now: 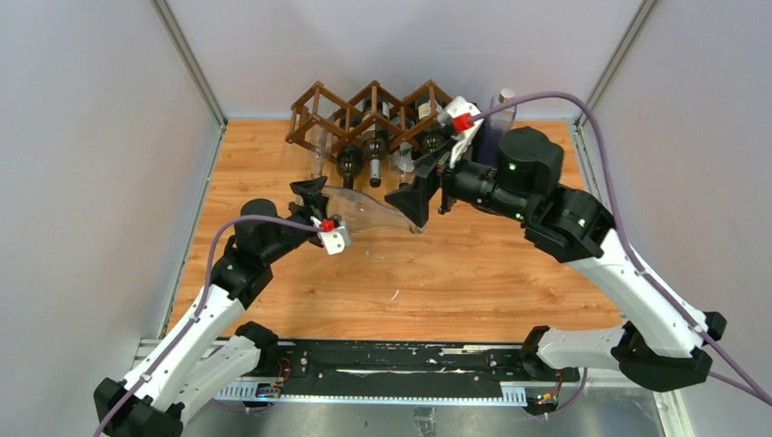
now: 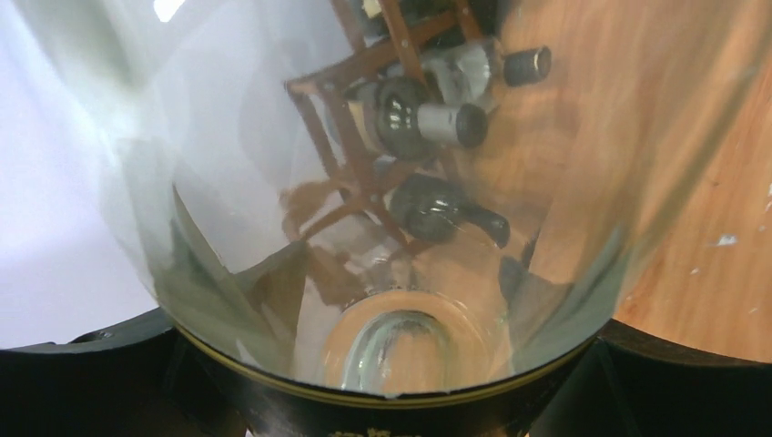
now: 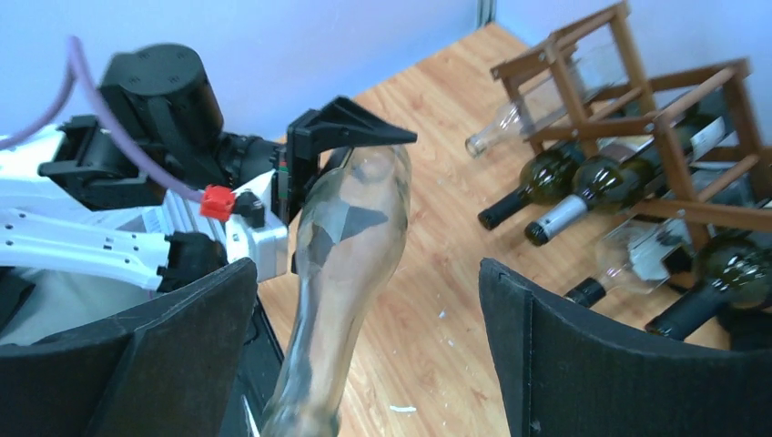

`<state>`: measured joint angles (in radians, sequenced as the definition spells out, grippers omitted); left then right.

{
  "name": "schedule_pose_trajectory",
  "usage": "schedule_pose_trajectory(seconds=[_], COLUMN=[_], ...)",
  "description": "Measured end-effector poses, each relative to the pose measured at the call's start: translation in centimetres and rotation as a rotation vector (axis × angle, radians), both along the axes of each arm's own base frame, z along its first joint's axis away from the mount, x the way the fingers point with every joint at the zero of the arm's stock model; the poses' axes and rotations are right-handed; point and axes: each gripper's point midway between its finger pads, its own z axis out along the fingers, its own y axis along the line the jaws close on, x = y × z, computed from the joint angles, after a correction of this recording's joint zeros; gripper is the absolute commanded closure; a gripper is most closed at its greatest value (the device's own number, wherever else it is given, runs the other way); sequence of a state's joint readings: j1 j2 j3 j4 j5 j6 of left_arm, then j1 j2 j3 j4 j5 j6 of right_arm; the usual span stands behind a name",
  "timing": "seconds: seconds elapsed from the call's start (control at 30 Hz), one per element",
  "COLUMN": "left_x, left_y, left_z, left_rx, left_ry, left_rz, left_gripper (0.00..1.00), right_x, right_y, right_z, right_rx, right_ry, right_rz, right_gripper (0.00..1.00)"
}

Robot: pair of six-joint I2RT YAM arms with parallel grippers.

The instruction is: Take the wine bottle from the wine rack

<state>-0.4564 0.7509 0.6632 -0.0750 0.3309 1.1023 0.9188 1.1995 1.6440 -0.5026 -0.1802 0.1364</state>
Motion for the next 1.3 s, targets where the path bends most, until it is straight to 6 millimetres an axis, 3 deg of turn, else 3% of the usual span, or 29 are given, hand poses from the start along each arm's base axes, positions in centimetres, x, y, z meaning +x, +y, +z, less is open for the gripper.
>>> schedule_pose_trajectory(seconds=[0.23, 0.4, 0.57, 0.7, 0.8, 0.93, 1.0, 1.07, 1.1, 1.13, 1.17, 1.23, 1.27, 1.3], left_x=[0.6, 0.5, -1.0, -2.8, -3.9, -5.0, -5.3, -5.5, -5.6, -5.7, -5.8, -6.0, -6.0, -5.9], left_y=[-0.2, -1.2, -2.7, -3.7, -4.1, -4.3, -4.4, -4.4, -4.4, -4.4, -4.4, -4.4, -4.5, -4.5], left_z=[0.6, 2.9, 3.8, 2.9, 1.9, 0.9, 0.6, 0.4, 0.3, 0.2, 0.1, 0.0, -0.1, -0.1], left_rx=[-0.23, -0.383, -0.466, -0.469, -0.456, -0.438, -0.442, -0.447, -0.447, -0.45, -0.451, -0.453, -0.451, -0.448], left_ry=[0.233, 0.356, 0.481, 0.597, 0.669, 0.738, 0.766, 0.786, 0.794, 0.807, 0.817, 0.839, 0.846, 0.852], left_rz=[0.099, 0.104, 0.04, -0.019, -0.042, -0.06, -0.061, -0.058, -0.058, -0.056, -0.057, -0.051, -0.049, -0.045], left_gripper=[1.0, 1.0, 1.0, 1.0, 1.0, 1.0, 1.0, 1.0, 1.0, 0.97, 0.79, 0.24, 0.05, 0.01], right_x=[-1.5, -1.6, -0.3, 1.1, 1.9, 2.6, 2.8, 3.0, 3.1, 3.2, 3.3, 3.6, 3.8, 4.0], right_y=[-3.1, -3.3, -1.3, 1.7, 3.7, 5.5, 6.0, 6.3, 6.4, 6.5, 6.6, 6.4, 6.3, 6.2], right_z=[4.3, 4.7, 4.0, 2.7, 1.7, 1.7, 2.2, 2.5, 2.5, 2.5, 2.5, 2.3, 2.3, 2.3], right_rx=[0.132, 0.186, 0.194, 0.19, 0.194, 0.236, 0.26, 0.275, 0.279, 0.283, 0.283, 0.281, 0.28, 0.28], right_ry=[-0.108, -0.137, -0.13, -0.099, -0.068, -0.05, -0.054, -0.061, -0.062, -0.062, -0.063, -0.055, -0.055, -0.056], right_rz=[-0.033, -0.038, -0.029, 0.004, 0.03, 0.057, 0.06, 0.062, 0.064, 0.063, 0.061, 0.046, 0.039, 0.03], right_gripper=[0.04, 0.04, 0.04, 0.05, 0.11, 0.27, 0.44, 0.67, 0.89, 0.99, 1.0, 1.0, 1.0, 1.0])
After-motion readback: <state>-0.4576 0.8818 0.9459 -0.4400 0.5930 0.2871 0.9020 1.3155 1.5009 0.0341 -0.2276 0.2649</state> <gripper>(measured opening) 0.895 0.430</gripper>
